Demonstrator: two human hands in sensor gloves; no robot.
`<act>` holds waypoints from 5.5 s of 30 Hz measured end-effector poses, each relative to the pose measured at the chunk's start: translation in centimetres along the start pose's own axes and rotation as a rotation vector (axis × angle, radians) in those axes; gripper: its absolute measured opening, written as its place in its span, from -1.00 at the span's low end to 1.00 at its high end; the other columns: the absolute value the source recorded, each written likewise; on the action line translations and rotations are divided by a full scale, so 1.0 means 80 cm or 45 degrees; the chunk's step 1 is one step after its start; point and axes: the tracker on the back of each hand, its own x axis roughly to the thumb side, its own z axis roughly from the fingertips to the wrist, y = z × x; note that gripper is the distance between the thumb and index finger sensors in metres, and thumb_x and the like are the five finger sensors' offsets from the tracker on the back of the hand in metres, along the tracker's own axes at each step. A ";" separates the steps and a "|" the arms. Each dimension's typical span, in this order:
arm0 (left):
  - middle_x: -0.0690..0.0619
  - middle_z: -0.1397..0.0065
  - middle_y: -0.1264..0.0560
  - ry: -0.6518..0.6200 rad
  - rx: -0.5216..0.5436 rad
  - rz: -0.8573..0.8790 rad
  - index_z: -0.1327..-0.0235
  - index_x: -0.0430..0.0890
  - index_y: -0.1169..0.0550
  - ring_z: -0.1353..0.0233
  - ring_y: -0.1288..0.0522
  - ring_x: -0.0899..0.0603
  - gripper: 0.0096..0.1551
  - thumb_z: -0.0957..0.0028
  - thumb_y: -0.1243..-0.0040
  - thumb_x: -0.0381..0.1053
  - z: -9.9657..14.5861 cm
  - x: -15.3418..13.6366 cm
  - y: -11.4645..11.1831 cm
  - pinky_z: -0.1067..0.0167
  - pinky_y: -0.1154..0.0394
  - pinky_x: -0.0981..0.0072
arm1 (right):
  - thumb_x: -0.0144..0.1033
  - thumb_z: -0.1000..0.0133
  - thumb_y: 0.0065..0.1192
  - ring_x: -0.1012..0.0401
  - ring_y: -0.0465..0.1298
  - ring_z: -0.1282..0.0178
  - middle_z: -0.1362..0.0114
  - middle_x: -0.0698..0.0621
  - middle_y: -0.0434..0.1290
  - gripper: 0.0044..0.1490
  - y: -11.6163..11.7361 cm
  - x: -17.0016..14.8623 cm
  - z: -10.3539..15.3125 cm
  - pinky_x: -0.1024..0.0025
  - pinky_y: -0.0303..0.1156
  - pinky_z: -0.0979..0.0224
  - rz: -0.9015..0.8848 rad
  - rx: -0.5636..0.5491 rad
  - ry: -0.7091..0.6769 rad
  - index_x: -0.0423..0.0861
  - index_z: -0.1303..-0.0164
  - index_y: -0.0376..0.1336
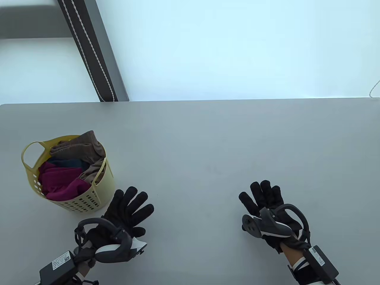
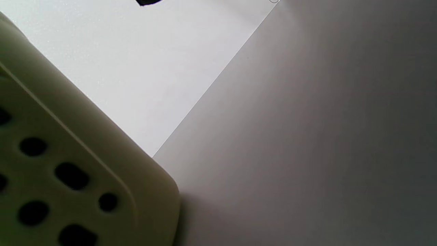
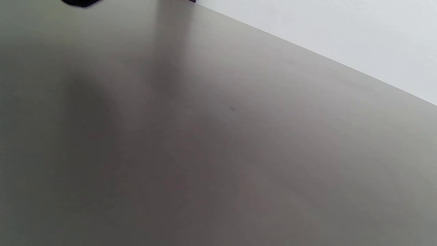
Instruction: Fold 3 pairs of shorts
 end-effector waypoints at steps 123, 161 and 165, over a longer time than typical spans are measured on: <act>-0.64 -0.65 0.11 -0.835 0.137 0.292 -0.43 -0.48 0.43 -0.60 -0.16 -0.62 0.36 0.14 0.47 0.50 -0.126 0.164 0.194 -0.42 -0.10 -0.61 | 0.07 -0.13 -0.13 -0.51 0.01 -0.40 -0.49 -0.61 -0.10 0.11 -0.064 -0.089 0.045 -0.34 0.07 -0.31 -0.303 -0.441 0.750 -0.48 -0.54 -0.28; -0.05 -0.47 -0.50 -0.030 0.202 0.873 -0.09 0.14 -0.34 -0.31 -0.70 -0.07 -0.54 0.07 -0.10 0.17 -0.227 -0.067 0.255 -0.34 -0.60 -0.08 | 0.44 -0.04 -0.25 -0.56 -0.17 -0.47 -0.61 -0.51 -0.23 0.35 -0.087 -0.011 0.028 -0.47 -0.13 -0.35 -1.358 -0.257 -0.027 -0.34 -0.62 -0.44; 0.04 -0.42 -0.54 0.108 0.403 0.780 -0.10 0.16 -0.33 -0.27 -0.73 0.00 -0.54 0.06 -0.10 0.18 -0.212 -0.099 0.282 -0.33 -0.63 0.00 | 0.39 -0.02 -0.03 -0.51 -0.09 -0.50 -0.62 -0.41 -0.06 0.21 -0.087 0.016 0.021 -0.44 -0.09 -0.37 -1.260 -0.221 -0.088 -0.27 -0.57 -0.16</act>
